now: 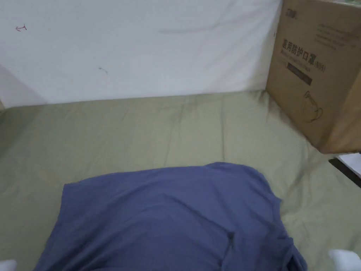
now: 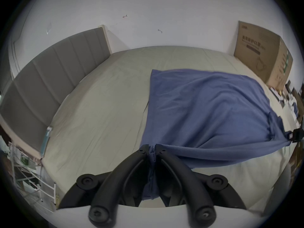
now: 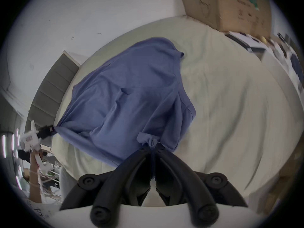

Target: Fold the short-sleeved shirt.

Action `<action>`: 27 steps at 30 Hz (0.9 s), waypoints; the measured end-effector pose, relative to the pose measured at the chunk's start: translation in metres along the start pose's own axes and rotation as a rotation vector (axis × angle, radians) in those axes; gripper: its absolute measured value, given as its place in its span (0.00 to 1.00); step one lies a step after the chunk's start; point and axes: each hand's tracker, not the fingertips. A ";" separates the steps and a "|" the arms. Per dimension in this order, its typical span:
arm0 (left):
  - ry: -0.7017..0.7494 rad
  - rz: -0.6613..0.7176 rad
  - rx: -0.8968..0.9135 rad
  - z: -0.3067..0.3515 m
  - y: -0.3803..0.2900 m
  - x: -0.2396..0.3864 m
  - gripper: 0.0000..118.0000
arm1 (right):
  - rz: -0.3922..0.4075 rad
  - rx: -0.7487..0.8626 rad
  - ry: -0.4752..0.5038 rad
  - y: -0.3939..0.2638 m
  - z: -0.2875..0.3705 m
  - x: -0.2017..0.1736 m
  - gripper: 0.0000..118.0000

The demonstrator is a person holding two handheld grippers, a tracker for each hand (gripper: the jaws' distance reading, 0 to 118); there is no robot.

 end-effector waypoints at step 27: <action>-0.099 0.299 -0.015 0.108 -0.108 -0.038 0.68 | 0.160 0.294 -0.116 -0.077 0.086 -0.041 0.56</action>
